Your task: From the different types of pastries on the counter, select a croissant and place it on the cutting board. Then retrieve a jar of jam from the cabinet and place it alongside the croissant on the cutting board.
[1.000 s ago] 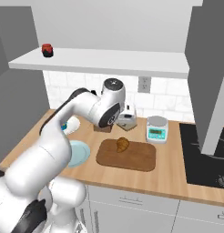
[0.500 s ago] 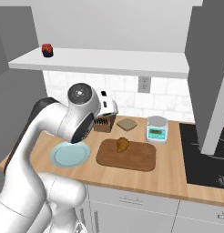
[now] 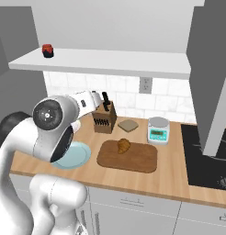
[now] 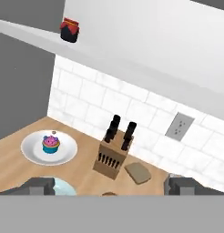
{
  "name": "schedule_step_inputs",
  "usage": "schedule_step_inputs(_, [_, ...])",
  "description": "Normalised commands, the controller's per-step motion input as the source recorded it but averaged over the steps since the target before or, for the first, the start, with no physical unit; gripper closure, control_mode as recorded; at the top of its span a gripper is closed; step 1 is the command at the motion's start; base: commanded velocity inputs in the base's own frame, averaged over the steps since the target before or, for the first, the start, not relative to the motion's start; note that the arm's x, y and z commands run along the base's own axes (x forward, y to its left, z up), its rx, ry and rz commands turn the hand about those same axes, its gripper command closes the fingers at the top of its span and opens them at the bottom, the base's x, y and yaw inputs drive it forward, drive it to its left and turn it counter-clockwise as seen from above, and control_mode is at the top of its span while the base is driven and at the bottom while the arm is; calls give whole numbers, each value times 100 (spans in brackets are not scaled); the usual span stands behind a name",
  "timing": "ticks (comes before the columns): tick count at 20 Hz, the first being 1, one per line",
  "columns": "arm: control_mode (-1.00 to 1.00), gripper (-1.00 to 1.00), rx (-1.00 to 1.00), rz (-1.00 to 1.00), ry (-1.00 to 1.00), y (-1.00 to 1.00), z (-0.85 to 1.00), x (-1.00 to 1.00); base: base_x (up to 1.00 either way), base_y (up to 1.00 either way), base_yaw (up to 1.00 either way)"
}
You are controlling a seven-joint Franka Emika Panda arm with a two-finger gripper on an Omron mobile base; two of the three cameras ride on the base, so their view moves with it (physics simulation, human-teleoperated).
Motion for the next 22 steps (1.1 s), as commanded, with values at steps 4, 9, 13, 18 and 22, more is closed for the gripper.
schedule_step_inputs(4, [-100,-100,0,20,-25,9,57,-30,0,0,0])
schedule_step_inputs(9, [-100,-100,0,23,-25,10,60,-15,0,0,0])
schedule_step_inputs(13, [-100,-100,0,11,-5,56,51,10,0,0,0])
schedule_step_inputs(18, [-100,-100,0,9,2,70,48,23,0,0,0])
schedule_step_inputs(22, [-100,-100,0,11,8,62,46,30,0,0,0])
